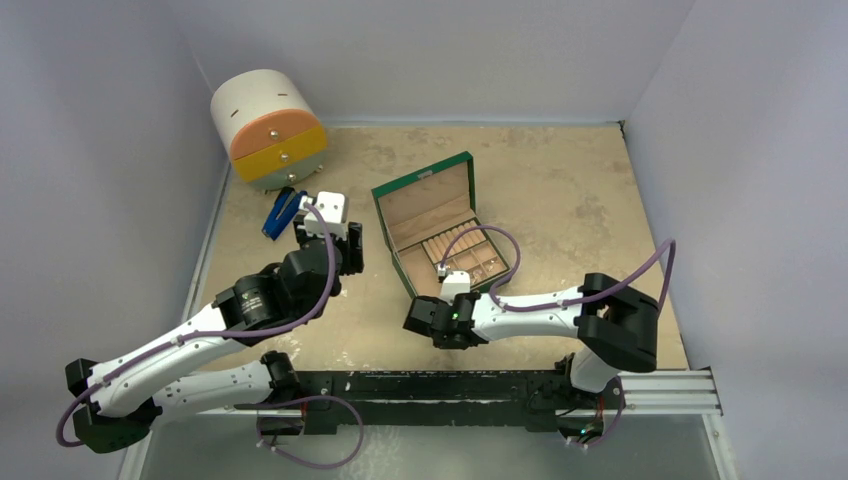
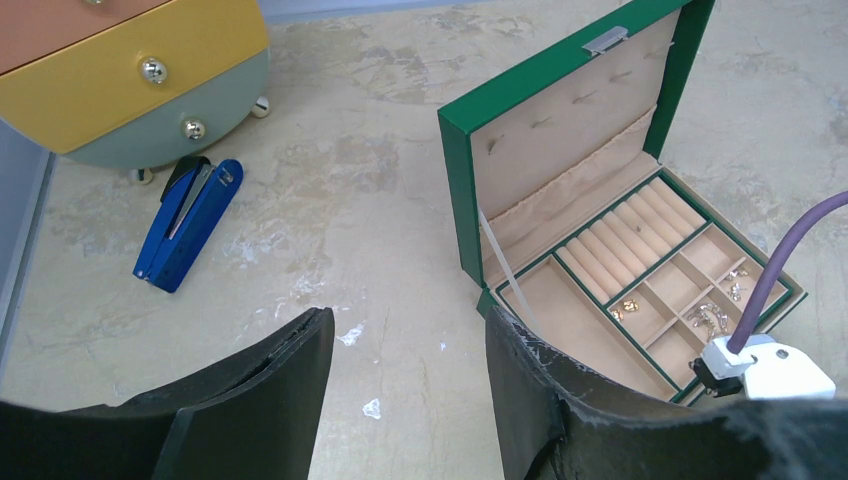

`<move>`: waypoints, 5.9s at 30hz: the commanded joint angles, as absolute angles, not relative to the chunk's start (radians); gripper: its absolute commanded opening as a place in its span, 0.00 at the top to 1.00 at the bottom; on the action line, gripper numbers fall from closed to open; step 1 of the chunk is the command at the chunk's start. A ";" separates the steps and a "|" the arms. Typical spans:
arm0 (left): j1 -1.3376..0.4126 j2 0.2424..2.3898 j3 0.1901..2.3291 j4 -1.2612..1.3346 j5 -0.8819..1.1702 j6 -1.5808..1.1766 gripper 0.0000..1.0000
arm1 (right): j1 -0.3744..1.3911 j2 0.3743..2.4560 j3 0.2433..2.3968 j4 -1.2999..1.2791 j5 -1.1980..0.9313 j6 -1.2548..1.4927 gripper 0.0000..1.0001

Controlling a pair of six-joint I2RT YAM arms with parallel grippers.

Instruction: Organize the mixed jewelry

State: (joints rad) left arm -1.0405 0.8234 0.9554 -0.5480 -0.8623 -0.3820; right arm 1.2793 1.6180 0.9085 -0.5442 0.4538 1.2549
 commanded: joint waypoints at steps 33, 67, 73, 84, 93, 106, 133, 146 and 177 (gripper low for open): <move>-1.035 0.804 0.972 -0.523 -0.841 -0.435 0.42 | 1.295 1.508 0.905 -0.536 0.535 1.171 1.00; -1.036 0.873 0.654 -0.066 -0.159 -0.971 0.42 | 1.295 1.004 0.808 -0.215 0.672 0.693 1.00; -1.035 0.922 0.632 0.034 -0.088 -1.007 0.47 | 1.295 0.946 0.782 -0.183 0.664 0.677 1.00; -1.035 0.928 0.586 0.137 -0.054 -1.058 0.57 | 1.295 0.898 0.756 -0.167 0.628 0.674 1.00; -1.035 0.936 0.577 0.162 -0.040 -1.071 0.70 | 1.295 0.883 0.743 -0.149 0.605 0.674 1.00; -1.035 0.946 0.575 0.176 -0.032 -1.075 0.80 | 1.295 0.848 0.726 -0.129 0.586 0.671 1.00; -1.035 0.946 0.577 0.187 -0.026 -1.054 1.00 | 1.295 0.804 0.694 -0.102 0.513 0.670 0.95; -1.034 0.817 0.552 0.126 0.028 -0.890 1.00 | 1.292 0.672 0.681 -0.062 0.401 0.551 0.68; -1.032 0.586 0.669 -0.055 0.409 -0.729 1.00 | 1.210 0.713 0.702 0.261 -0.225 0.491 0.63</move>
State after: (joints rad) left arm -1.0363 0.6075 0.6228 -0.0700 0.3702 -0.7456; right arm 1.2236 0.7242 0.6857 0.1532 -0.1429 0.4698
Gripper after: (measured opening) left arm 0.012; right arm 0.379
